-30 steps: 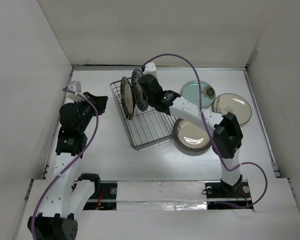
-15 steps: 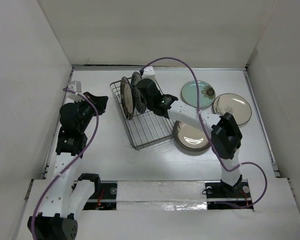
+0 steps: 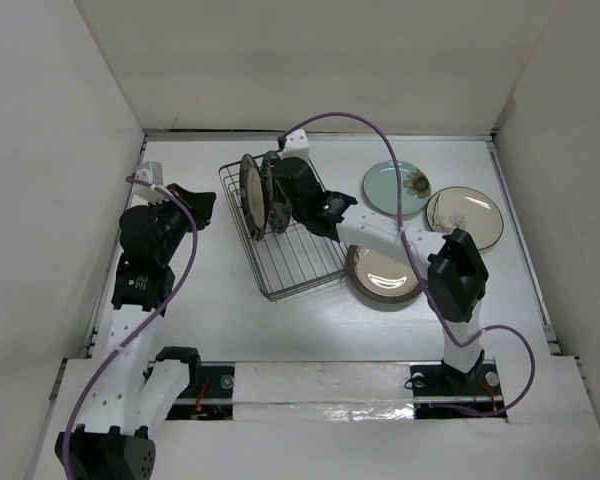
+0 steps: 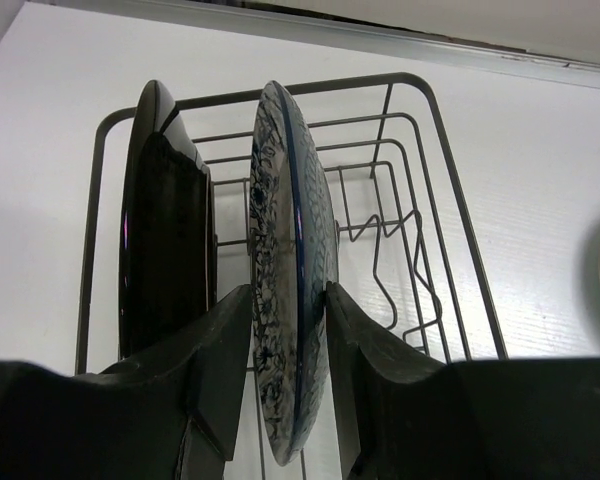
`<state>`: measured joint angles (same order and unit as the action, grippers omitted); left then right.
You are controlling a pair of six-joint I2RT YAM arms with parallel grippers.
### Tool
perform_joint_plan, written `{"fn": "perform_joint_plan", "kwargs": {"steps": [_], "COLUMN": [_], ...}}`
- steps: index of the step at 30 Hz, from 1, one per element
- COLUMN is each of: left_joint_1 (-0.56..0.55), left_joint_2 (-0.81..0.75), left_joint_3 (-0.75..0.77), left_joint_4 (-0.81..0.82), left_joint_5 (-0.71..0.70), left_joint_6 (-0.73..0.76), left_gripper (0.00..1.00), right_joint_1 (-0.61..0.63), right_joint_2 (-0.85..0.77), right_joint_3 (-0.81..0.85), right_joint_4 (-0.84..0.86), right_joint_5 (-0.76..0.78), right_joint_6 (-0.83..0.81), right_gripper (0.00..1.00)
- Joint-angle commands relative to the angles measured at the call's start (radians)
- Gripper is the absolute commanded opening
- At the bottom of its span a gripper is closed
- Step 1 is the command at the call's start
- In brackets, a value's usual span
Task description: Load the plates into the dish rack
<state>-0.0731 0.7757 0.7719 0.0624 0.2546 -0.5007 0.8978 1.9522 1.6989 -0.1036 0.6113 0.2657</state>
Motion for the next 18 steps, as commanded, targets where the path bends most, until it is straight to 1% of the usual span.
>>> {"fn": "perform_joint_plan", "kwargs": {"steps": [1,5,6,8,9,10,12,13,15,16,18], "left_joint_1": [-0.005,-0.005,-0.005,-0.005,-0.005,-0.005,-0.005,-0.005,-0.005,-0.005,-0.005], "left_joint_2": [-0.018,-0.013,-0.018,-0.016,-0.010,-0.004,-0.006,-0.010,-0.010,-0.004,0.005], "left_joint_3": [0.007,0.001,0.000,0.004,0.007,0.006,-0.003,-0.003,0.004,0.006,0.003], "left_joint_4": [0.028,0.040,0.040,0.033,0.033,0.036,0.045,0.043,0.036,0.036,0.042], "left_joint_5": [-0.011,0.014,0.012,-0.003,-0.003,0.008,0.021,0.017,0.003,0.009,0.021], "left_joint_6": [0.019,0.013,0.013,0.017,0.016,0.014,0.010,0.010,0.013,0.014,0.011], "left_gripper": [0.00,0.00,0.00,0.00,0.00,0.00,0.00,0.00,0.00,0.00,0.00], "right_joint_1": [0.010,-0.008,-0.017,-0.042,-0.052,-0.081,-0.124,-0.176,-0.236,-0.293,-0.350], "right_joint_2": [-0.108,-0.199,-0.225,-0.307,-0.337,-0.364,-0.441,-0.462,-0.513,-0.525,-0.570], "right_joint_3": [-0.004,-0.077,-0.137,-0.200,-0.269,-0.306,-0.376,-0.451,-0.519,-0.582,-0.662], "right_joint_4": [0.071,0.080,0.093,0.128,0.149,0.160,0.177,0.188,0.191,0.188,0.214], "right_joint_5": [0.039,0.048,0.047,0.035,0.018,0.010,-0.025,-0.041,-0.079,-0.093,-0.139], "right_joint_6": [0.006,0.012,0.015,0.026,0.029,0.039,0.066,0.087,0.116,0.145,0.168], "right_gripper": [0.41,0.41,0.40,0.39,0.38,0.28,0.13,0.00,0.00,0.00,0.00]}}
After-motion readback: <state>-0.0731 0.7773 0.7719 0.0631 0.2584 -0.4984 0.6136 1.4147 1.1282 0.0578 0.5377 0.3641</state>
